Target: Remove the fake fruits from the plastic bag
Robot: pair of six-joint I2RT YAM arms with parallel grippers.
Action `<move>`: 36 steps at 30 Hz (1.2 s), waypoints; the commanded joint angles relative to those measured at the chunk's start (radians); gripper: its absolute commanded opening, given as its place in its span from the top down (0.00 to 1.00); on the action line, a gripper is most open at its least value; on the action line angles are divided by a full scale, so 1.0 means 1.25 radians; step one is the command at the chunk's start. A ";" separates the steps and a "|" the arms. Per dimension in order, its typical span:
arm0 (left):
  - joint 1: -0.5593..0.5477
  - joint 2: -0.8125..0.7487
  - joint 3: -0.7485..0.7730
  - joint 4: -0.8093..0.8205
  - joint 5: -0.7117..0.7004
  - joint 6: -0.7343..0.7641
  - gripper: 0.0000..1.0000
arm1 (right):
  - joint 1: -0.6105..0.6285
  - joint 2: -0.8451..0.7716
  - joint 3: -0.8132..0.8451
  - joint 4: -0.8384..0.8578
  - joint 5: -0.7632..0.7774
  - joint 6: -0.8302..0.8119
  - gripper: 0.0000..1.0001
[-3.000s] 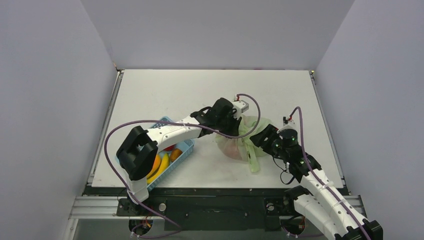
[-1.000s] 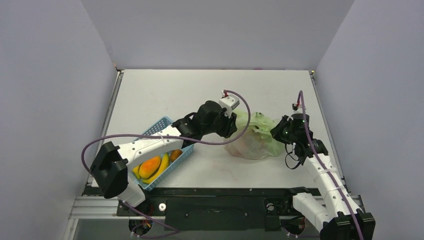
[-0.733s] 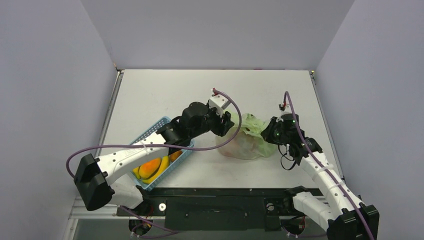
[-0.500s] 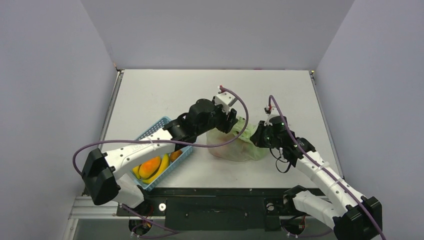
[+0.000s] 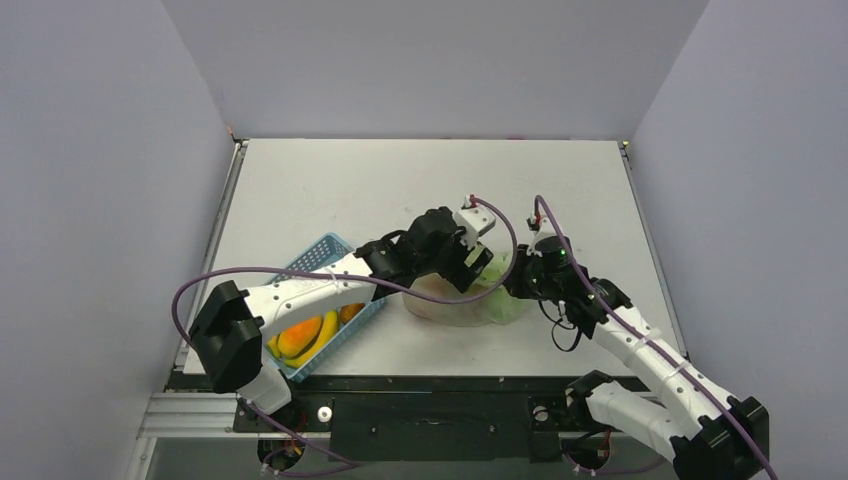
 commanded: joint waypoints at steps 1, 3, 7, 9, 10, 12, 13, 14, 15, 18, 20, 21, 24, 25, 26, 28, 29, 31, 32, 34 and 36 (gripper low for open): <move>-0.043 -0.009 0.037 -0.009 -0.036 0.051 0.14 | 0.001 -0.062 0.028 -0.024 0.123 -0.007 1.00; -0.066 -0.005 0.033 -0.008 -0.060 0.072 0.12 | -0.009 -0.082 0.026 -0.032 0.142 -0.008 1.00; -0.076 0.030 0.055 -0.028 -0.128 0.070 0.29 | -0.027 -0.097 0.028 -0.040 0.129 -0.014 1.00; -0.077 0.041 0.069 -0.040 -0.187 0.056 0.52 | -0.029 -0.094 0.031 -0.043 0.125 -0.014 1.00; -0.077 0.041 0.071 -0.043 -0.205 0.052 0.59 | -0.029 -0.092 0.032 -0.043 0.125 -0.016 1.00; -0.077 0.032 0.067 -0.033 -0.236 0.050 0.76 | -0.031 -0.088 0.030 -0.044 0.131 -0.016 1.00; -0.077 0.020 0.059 -0.027 -0.244 0.050 0.80 | -0.034 -0.083 0.029 -0.046 0.141 -0.015 1.00; -0.077 0.013 0.054 -0.015 -0.246 0.048 0.81 | -0.036 -0.081 0.030 -0.048 0.147 -0.010 1.00; -0.077 -0.002 0.043 -0.008 -0.247 0.047 0.83 | -0.045 -0.075 0.031 -0.056 0.170 -0.006 1.00; -0.076 -0.032 0.015 0.026 -0.242 0.047 0.90 | -0.110 -0.067 0.039 -0.093 0.235 0.013 1.00; -0.075 -0.051 0.000 0.046 -0.233 0.029 0.96 | -0.188 -0.060 0.040 -0.111 0.256 0.021 1.00; -0.074 -0.060 -0.007 0.057 -0.230 0.020 0.98 | -0.217 -0.054 0.040 -0.114 0.256 0.021 1.00; -0.066 -0.074 -0.017 0.069 -0.205 0.003 1.00 | -0.371 -0.032 0.036 -0.100 0.153 -0.001 1.00; -0.064 -0.079 -0.019 0.074 -0.194 -0.005 1.00 | -0.386 -0.011 0.041 -0.096 0.115 -0.015 1.00; -0.058 -0.081 -0.022 0.076 -0.174 -0.011 1.00 | -0.420 0.000 0.045 -0.092 0.059 -0.024 1.00; -0.045 -0.083 -0.023 0.082 -0.137 -0.032 1.00 | -0.430 0.018 0.064 -0.095 0.023 -0.046 0.99; -0.041 -0.082 -0.024 0.083 -0.124 -0.048 1.00 | -0.429 0.011 0.071 -0.095 0.019 -0.053 0.93; -0.025 -0.078 -0.022 0.087 -0.085 -0.075 1.00 | -0.421 -0.022 0.075 -0.097 0.029 -0.057 0.81; -0.014 -0.073 -0.022 0.088 -0.059 -0.085 1.00 | -0.411 -0.052 0.079 -0.100 0.049 -0.058 0.76; 0.003 -0.065 -0.018 0.091 -0.022 -0.113 1.00 | -0.367 -0.094 0.089 -0.112 0.100 -0.059 0.65; 0.018 -0.058 -0.014 0.090 0.003 -0.142 1.00 | -0.321 -0.122 0.105 -0.134 0.163 -0.056 0.57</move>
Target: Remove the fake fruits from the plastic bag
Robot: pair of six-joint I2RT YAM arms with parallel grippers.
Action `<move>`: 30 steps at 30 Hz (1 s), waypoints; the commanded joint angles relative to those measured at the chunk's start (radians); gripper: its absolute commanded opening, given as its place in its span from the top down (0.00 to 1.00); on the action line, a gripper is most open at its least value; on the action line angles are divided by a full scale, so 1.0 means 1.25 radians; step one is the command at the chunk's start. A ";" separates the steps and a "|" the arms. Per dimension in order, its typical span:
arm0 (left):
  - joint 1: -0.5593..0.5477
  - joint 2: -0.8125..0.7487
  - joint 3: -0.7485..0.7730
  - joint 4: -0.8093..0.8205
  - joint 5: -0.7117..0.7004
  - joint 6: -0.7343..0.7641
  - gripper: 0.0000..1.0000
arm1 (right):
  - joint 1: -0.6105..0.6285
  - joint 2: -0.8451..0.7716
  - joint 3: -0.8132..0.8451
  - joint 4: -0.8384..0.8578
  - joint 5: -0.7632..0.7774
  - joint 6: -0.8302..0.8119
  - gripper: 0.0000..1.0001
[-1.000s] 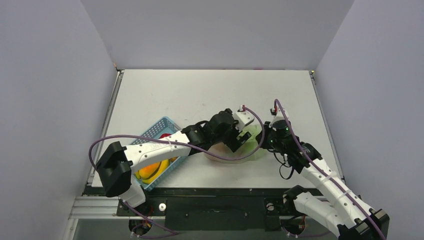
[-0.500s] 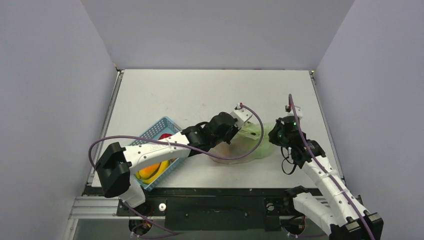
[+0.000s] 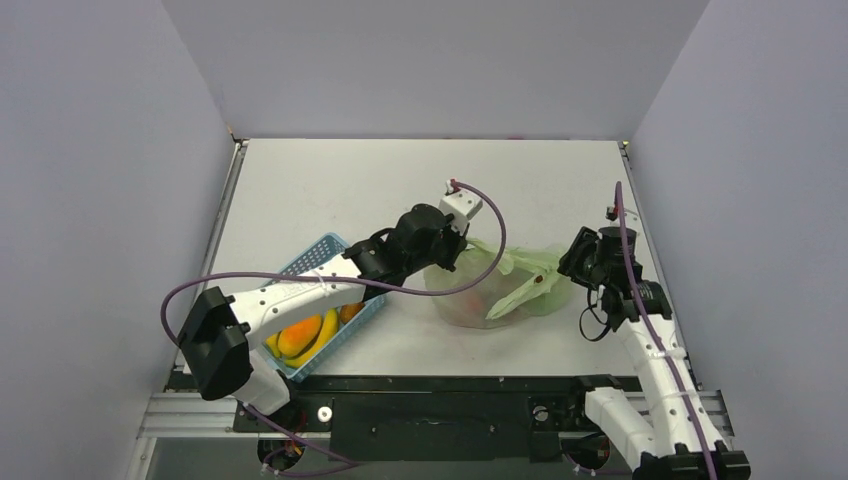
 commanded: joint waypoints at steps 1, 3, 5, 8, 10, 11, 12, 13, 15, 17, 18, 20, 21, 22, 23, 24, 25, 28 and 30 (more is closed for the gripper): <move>0.039 -0.010 0.004 0.027 0.085 -0.077 1.00 | 0.096 -0.077 0.069 -0.035 0.129 -0.016 0.55; 0.053 -0.010 0.003 0.032 0.112 -0.097 1.00 | 0.139 -0.089 0.077 -0.058 0.142 -0.003 0.52; 0.064 -0.008 0.003 0.034 0.126 -0.108 1.00 | 0.164 -0.095 0.078 -0.075 0.128 0.015 0.50; 0.071 -0.007 0.003 0.034 0.134 -0.115 1.00 | 0.204 -0.117 0.049 -0.070 0.072 0.072 0.48; 0.074 -0.005 0.005 0.033 0.136 -0.115 1.00 | 0.241 -0.131 0.024 -0.053 0.041 0.124 0.48; 0.075 -0.004 0.006 0.033 0.136 -0.116 1.00 | 0.269 -0.135 0.007 -0.038 0.019 0.142 0.48; 0.076 -0.003 0.007 0.031 0.137 -0.117 1.00 | 0.297 -0.144 -0.002 -0.031 0.014 0.180 0.47; 0.077 0.000 0.009 0.030 0.137 -0.118 1.00 | 0.309 -0.152 -0.022 -0.011 0.016 0.199 0.47; 0.079 0.002 0.010 0.028 0.137 -0.120 1.00 | 0.339 -0.163 -0.058 0.026 0.021 0.250 0.46; 0.079 0.002 0.010 0.028 0.137 -0.119 1.00 | 0.352 -0.166 -0.098 0.070 0.023 0.293 0.45; 0.080 0.002 0.009 0.028 0.137 -0.119 1.00 | 0.358 -0.165 -0.111 0.100 0.024 0.314 0.45; 0.079 0.001 0.009 0.028 0.137 -0.117 1.00 | 0.363 -0.154 -0.139 0.134 0.038 0.324 0.45; 0.079 0.001 0.009 0.027 0.137 -0.116 1.00 | 0.363 -0.138 -0.146 0.138 0.046 0.323 0.44; 0.080 0.001 0.009 0.027 0.137 -0.115 1.00 | 0.364 -0.128 -0.146 0.139 0.057 0.320 0.44; 0.080 0.000 0.009 0.026 0.137 -0.113 1.00 | 0.366 -0.108 -0.143 0.136 0.064 0.311 0.44; 0.080 0.000 0.009 0.026 0.137 -0.113 1.00 | 0.370 -0.099 -0.140 0.121 0.088 0.304 0.44; 0.080 -0.002 0.010 0.025 0.137 -0.111 1.00 | 0.373 -0.087 -0.135 0.112 0.105 0.287 0.44; 0.079 -0.004 0.012 0.022 0.137 -0.110 1.00 | 0.382 -0.081 -0.140 0.076 0.196 0.255 0.44; 0.080 -0.008 0.012 0.023 0.137 -0.110 1.00 | 0.382 -0.081 -0.149 0.072 0.231 0.235 0.44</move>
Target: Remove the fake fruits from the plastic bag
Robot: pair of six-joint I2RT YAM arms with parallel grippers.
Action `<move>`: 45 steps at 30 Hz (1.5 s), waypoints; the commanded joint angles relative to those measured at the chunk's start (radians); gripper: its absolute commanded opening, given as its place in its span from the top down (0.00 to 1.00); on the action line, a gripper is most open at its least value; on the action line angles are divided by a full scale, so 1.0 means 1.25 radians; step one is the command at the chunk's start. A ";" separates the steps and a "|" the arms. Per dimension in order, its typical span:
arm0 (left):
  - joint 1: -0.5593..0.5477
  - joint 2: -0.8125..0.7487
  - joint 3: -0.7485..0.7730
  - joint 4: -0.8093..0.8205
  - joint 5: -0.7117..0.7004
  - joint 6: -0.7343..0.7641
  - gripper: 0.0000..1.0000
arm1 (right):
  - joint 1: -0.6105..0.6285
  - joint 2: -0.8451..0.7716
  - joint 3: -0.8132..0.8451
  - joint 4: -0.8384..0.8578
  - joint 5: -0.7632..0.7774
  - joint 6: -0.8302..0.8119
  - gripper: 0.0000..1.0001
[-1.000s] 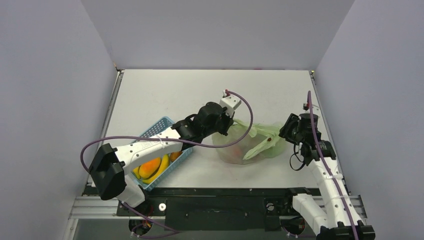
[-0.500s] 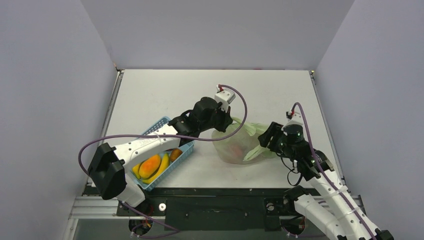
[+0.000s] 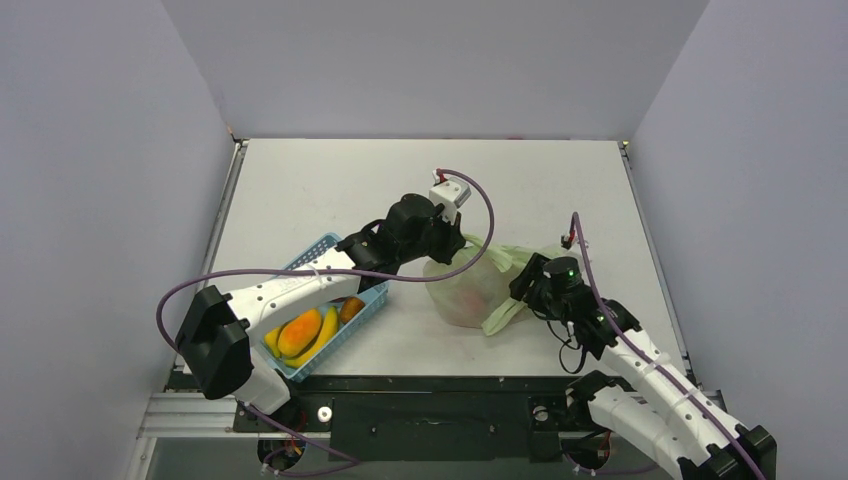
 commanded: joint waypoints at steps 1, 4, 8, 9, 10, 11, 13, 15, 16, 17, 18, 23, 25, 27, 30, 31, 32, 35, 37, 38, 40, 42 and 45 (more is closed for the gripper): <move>0.005 -0.010 0.011 0.024 0.010 0.000 1.00 | 0.009 -0.001 -0.005 0.005 0.141 -0.053 0.44; 0.006 -0.016 0.010 0.024 0.010 0.002 1.00 | 0.010 0.004 0.001 -0.017 0.184 -0.075 0.44; 0.006 -0.022 0.009 0.026 0.010 0.003 1.00 | 0.011 0.021 -0.004 0.008 0.182 -0.080 0.49; 0.007 -0.023 0.008 0.027 0.010 0.003 1.00 | 0.011 0.026 -0.004 0.018 0.180 -0.079 0.53; 0.007 -0.024 0.007 0.027 0.010 0.004 1.00 | 0.011 0.041 -0.001 0.022 0.179 -0.081 0.56; 0.007 -0.025 0.006 0.027 0.010 0.004 1.00 | 0.010 0.047 0.003 0.027 0.177 -0.082 0.64; 0.007 -0.028 0.004 0.029 0.010 0.006 1.00 | 0.007 0.064 0.019 0.029 0.185 -0.088 0.84; 0.007 -0.030 0.002 0.031 0.009 0.008 1.00 | -0.003 0.074 0.066 0.012 0.210 -0.103 0.99; 0.007 -0.031 0.002 0.031 0.008 0.009 1.00 | -0.024 0.076 0.080 0.002 0.234 -0.119 1.00; 0.008 -0.031 0.001 0.031 0.005 0.010 1.00 | -0.041 0.074 0.106 -0.018 0.243 -0.127 1.00; 0.009 -0.031 0.001 0.031 0.003 0.010 1.00 | -0.098 0.063 0.118 -0.026 0.239 -0.144 1.00; 0.020 -0.035 0.000 0.033 0.002 0.009 1.00 | -0.378 -0.005 0.156 -0.025 0.003 -0.206 1.00; 0.028 -0.040 -0.003 0.037 0.008 0.001 1.00 | -0.433 -0.002 0.164 -0.027 -0.076 -0.219 1.00; 0.034 -0.049 -0.010 0.049 0.021 -0.003 1.00 | -0.439 0.008 0.158 -0.030 -0.162 -0.231 1.00; 0.034 -0.059 -0.017 0.059 0.049 -0.005 0.94 | -0.431 0.022 0.138 -0.023 -0.206 -0.239 1.00; 0.035 -0.060 -0.019 0.063 0.054 -0.005 0.87 | -0.422 0.024 0.134 -0.023 -0.218 -0.240 1.00; 0.035 -0.062 -0.019 0.064 0.066 -0.005 0.84 | -0.415 0.027 0.126 -0.021 -0.223 -0.242 1.00; 0.034 -0.062 -0.020 0.073 0.112 0.013 0.58 | -0.345 0.028 0.116 -0.021 -0.212 -0.248 1.00; 0.029 -0.061 -0.014 0.070 0.147 0.038 0.40 | -0.295 0.027 0.117 -0.026 -0.186 -0.251 1.00; 0.027 -0.062 -0.012 0.068 0.156 0.054 0.34 | -0.264 0.024 0.117 -0.027 -0.177 -0.251 1.00; 0.009 -0.063 -0.001 0.052 0.166 0.086 0.22 | -0.234 0.014 0.116 -0.027 -0.155 -0.249 1.00; -0.009 -0.056 0.031 0.015 0.150 0.110 0.16 | -0.223 0.002 0.114 -0.027 -0.151 -0.254 1.00; -0.018 -0.029 0.101 -0.045 0.097 0.086 0.15 | -0.220 -0.015 0.113 -0.030 -0.149 -0.264 1.00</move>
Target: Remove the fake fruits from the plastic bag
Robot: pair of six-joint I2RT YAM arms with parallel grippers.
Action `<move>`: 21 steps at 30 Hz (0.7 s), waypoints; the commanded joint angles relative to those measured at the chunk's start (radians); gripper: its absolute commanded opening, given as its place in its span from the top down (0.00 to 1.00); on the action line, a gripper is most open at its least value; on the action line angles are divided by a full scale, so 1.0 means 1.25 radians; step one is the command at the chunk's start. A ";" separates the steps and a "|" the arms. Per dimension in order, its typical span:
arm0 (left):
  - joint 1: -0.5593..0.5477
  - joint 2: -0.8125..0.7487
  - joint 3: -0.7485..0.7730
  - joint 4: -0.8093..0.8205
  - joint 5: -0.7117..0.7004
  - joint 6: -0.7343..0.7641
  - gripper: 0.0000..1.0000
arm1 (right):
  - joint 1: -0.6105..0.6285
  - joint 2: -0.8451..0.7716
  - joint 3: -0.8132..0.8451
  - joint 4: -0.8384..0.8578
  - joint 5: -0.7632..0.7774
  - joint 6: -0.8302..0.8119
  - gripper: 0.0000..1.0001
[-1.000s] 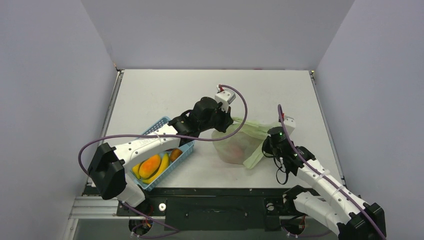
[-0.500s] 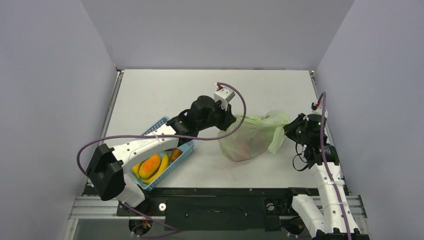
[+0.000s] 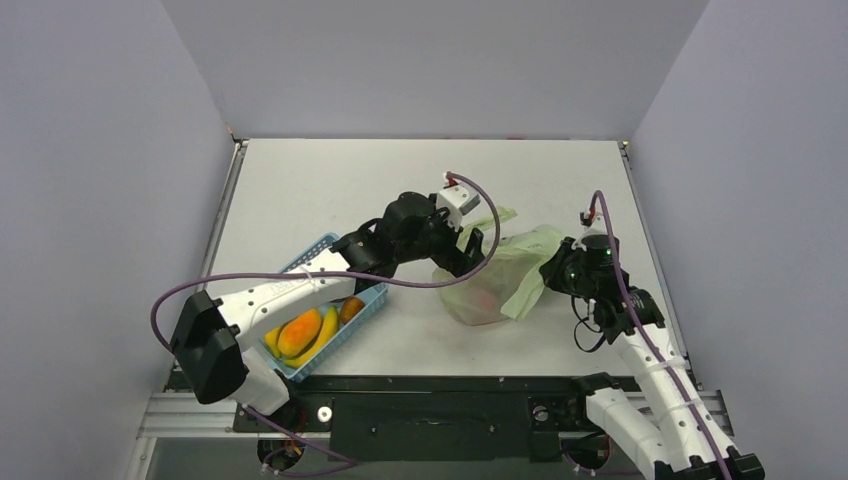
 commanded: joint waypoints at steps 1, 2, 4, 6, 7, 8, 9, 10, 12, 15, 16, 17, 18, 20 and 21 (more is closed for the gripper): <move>-0.018 0.006 0.133 -0.069 -0.037 -0.012 0.15 | 0.006 -0.040 -0.004 0.013 0.029 -0.021 1.00; -0.019 0.014 0.144 -0.076 -0.075 -0.026 0.15 | 0.006 -0.048 -0.006 0.015 0.027 -0.022 1.00; -0.021 0.029 0.176 -0.094 -0.136 -0.065 0.15 | 0.006 -0.061 -0.010 0.020 0.019 -0.022 1.00; -0.028 0.047 0.203 -0.106 -0.194 -0.071 0.15 | 0.006 -0.075 -0.014 0.025 0.009 -0.020 1.00; -0.035 0.055 0.223 -0.114 -0.215 -0.070 0.15 | 0.006 -0.078 -0.016 0.028 -0.002 -0.019 1.00; -0.042 0.074 0.245 -0.120 -0.222 -0.072 0.15 | 0.006 -0.086 -0.017 0.028 -0.015 -0.015 1.00; -0.045 0.083 0.257 -0.121 -0.229 -0.073 0.15 | 0.005 -0.090 -0.020 0.030 -0.023 -0.013 1.00; -0.052 0.105 0.279 -0.124 -0.234 -0.075 0.15 | 0.005 -0.099 -0.022 0.032 -0.035 -0.009 1.00; -0.063 0.138 0.315 -0.138 -0.260 -0.076 0.15 | 0.006 -0.113 -0.025 0.034 -0.048 -0.005 1.00; -0.075 0.181 0.356 -0.161 -0.302 -0.072 0.15 | 0.006 -0.129 -0.026 0.031 -0.058 -0.008 1.00; -0.081 0.187 0.370 -0.169 -0.328 -0.070 0.15 | 0.006 -0.130 -0.025 0.029 -0.058 -0.009 1.00; -0.084 0.197 0.377 -0.175 -0.345 -0.071 0.15 | 0.007 -0.132 -0.024 0.027 -0.059 -0.011 1.00; -0.086 0.201 0.388 -0.191 -0.383 -0.072 0.15 | 0.006 -0.132 -0.022 0.024 -0.061 -0.013 1.00; -0.088 0.205 0.391 -0.205 -0.452 -0.085 0.16 | 0.006 -0.131 -0.022 0.022 -0.068 -0.012 1.00; -0.090 0.203 0.387 -0.206 -0.478 -0.094 0.16 | 0.006 -0.131 -0.023 0.021 -0.070 -0.011 1.00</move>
